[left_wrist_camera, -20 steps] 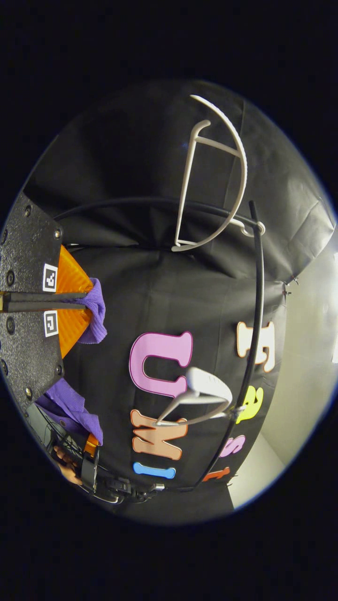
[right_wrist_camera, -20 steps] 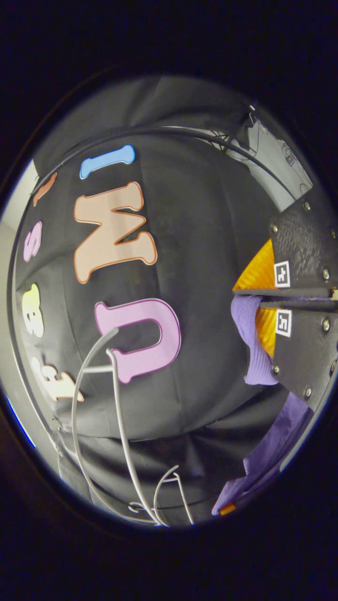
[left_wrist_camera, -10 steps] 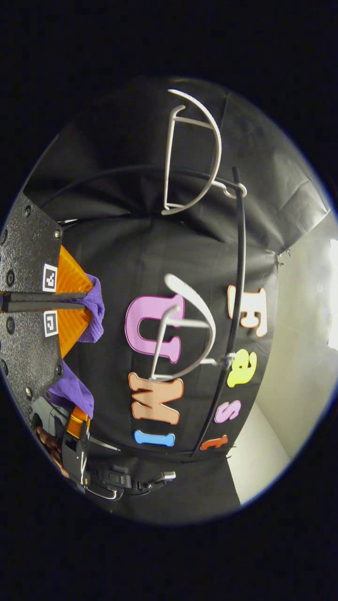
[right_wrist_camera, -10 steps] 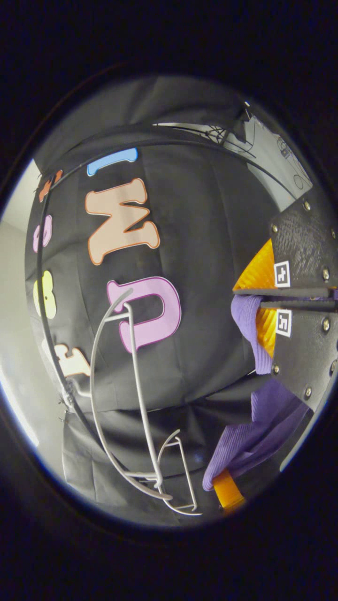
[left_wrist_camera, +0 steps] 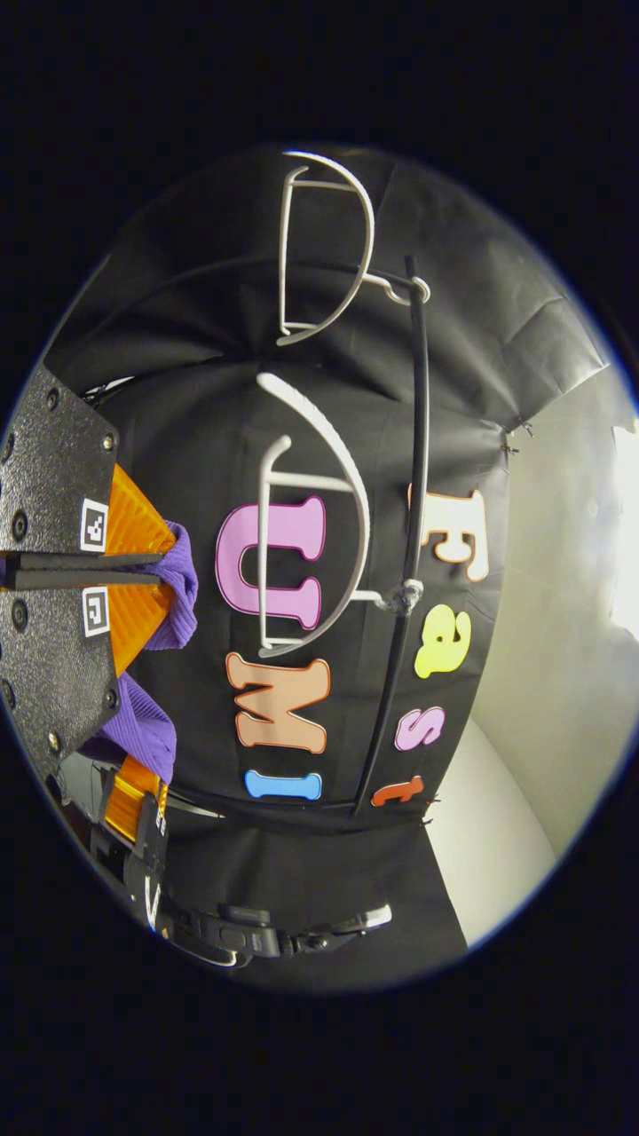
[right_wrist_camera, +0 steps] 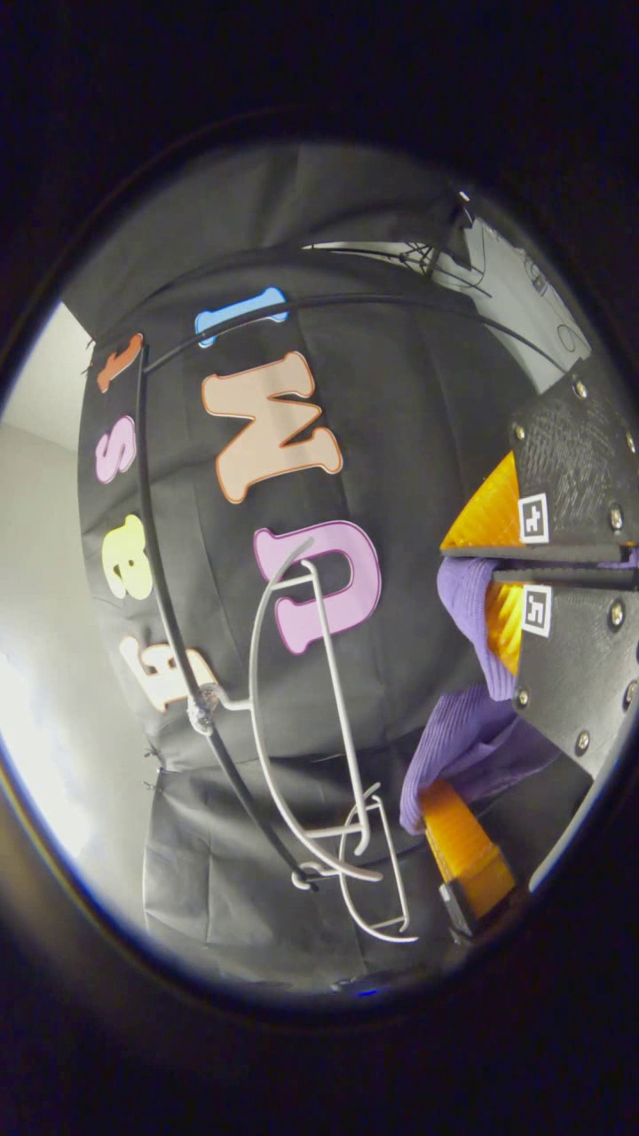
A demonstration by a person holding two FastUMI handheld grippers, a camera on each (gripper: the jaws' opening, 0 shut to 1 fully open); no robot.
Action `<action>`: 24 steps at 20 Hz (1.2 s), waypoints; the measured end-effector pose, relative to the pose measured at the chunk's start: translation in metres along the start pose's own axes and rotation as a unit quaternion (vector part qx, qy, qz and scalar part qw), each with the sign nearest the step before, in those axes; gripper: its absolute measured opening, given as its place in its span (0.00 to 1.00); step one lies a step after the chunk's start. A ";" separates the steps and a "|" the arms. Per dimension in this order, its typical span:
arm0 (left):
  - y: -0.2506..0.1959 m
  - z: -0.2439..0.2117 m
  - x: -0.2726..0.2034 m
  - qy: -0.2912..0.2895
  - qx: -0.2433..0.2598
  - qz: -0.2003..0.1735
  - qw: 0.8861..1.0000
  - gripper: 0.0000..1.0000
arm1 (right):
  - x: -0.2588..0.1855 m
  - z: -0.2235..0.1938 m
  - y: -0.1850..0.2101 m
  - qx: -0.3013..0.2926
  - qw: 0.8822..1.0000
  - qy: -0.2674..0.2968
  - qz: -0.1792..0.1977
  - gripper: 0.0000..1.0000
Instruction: Grasp the clothes on the hanger with both hands and then place them into the laundry hamper below.
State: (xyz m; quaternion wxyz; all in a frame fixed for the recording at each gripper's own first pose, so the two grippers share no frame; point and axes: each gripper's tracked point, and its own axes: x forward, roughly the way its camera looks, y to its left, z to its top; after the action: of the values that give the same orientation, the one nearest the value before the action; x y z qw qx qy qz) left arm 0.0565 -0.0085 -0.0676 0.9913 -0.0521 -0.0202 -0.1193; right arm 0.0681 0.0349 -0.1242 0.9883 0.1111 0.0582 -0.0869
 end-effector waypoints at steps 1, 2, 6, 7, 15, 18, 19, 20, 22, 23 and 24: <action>-0.002 -0.002 0.002 0.001 0.000 -0.001 1.000 0.00 | -0.005 0.000 -0.004 -0.001 1.000 -0.003 -0.004 0.03; -0.004 -0.004 0.005 0.003 -0.003 -0.004 1.000 0.00 | -0.007 0.001 -0.007 0.001 1.000 -0.006 -0.007 0.03; -0.008 -0.026 0.017 0.009 -0.010 -0.011 1.000 0.01 | 0.001 -0.015 -0.013 -0.003 1.000 -0.004 -0.005 0.03; -0.007 -0.035 0.021 0.015 -0.011 -0.012 1.000 0.01 | 0.006 -0.023 -0.016 -0.006 1.000 0.001 -0.005 0.03; -0.006 -0.131 0.055 0.054 -0.002 -0.020 0.998 0.00 | 0.043 -0.106 -0.046 -0.029 0.999 0.033 -0.025 0.03; -0.001 -0.175 0.063 0.053 0.000 -0.008 0.999 0.01 | 0.052 -0.150 -0.070 -0.044 0.997 0.035 -0.052 0.03; 0.001 -0.192 0.066 0.058 0.000 -0.003 0.998 0.01 | 0.056 -0.165 -0.078 -0.046 0.996 0.037 -0.063 0.03; 0.003 -0.209 0.069 0.064 0.000 0.002 0.998 0.00 | 0.061 -0.180 -0.086 -0.044 0.996 0.041 -0.071 0.03; 0.005 -0.242 0.076 0.088 -0.013 0.005 0.996 0.02 | 0.071 -0.208 -0.096 -0.044 0.995 0.054 -0.078 0.03; 0.005 -0.260 0.076 0.101 -0.023 0.006 0.995 0.02 | 0.074 -0.224 -0.103 -0.045 0.994 0.064 -0.081 0.03; 0.006 -0.276 0.077 0.110 -0.026 0.007 0.994 0.02 | 0.077 -0.240 -0.108 -0.043 0.993 0.075 -0.084 0.03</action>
State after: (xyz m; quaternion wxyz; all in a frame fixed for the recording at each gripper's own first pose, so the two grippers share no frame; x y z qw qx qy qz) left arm 0.1404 -0.0510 -0.3382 0.9866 -0.0651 0.0923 -0.1175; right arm 0.1006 -0.0259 -0.3897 0.9742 0.0691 0.1454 -0.1581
